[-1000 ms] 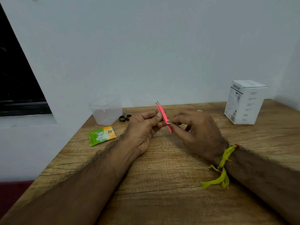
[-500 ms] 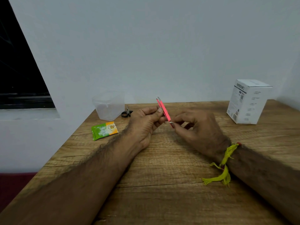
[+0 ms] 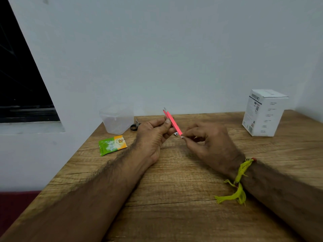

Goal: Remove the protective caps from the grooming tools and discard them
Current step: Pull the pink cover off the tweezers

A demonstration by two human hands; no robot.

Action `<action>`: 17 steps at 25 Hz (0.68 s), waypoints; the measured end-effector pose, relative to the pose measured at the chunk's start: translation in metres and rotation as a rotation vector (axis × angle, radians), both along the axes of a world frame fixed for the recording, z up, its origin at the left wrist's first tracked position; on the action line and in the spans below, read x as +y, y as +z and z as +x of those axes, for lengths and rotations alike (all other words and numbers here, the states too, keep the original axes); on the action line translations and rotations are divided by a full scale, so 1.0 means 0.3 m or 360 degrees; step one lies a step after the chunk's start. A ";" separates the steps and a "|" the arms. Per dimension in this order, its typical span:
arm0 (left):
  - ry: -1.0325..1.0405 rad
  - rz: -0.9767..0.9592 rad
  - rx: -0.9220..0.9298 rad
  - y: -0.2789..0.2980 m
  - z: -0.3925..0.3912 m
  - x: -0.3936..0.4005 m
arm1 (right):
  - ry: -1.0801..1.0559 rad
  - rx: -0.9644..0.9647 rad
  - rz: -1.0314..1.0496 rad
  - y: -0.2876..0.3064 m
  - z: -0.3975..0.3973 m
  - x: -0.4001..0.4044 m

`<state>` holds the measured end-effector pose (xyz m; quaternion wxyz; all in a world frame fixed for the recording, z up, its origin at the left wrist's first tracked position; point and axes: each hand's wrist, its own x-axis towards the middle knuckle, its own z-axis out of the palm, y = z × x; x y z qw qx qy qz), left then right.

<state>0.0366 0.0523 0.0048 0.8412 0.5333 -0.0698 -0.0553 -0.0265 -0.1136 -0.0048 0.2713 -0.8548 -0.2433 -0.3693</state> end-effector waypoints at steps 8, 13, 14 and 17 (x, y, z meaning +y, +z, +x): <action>0.0034 -0.0011 0.0019 -0.001 -0.002 -0.003 | -0.0030 0.0042 -0.0040 0.002 0.001 0.002; 0.0092 -0.0056 0.0031 0.003 0.004 0.001 | -0.0187 0.0086 -0.0064 0.010 -0.001 0.007; 0.0086 -0.0050 0.0025 0.000 0.004 0.002 | -0.0255 0.0132 0.0129 0.013 -0.002 0.004; 0.0026 -0.0002 -0.0032 -0.005 0.003 0.002 | -0.0164 0.0536 0.0911 0.017 -0.012 0.027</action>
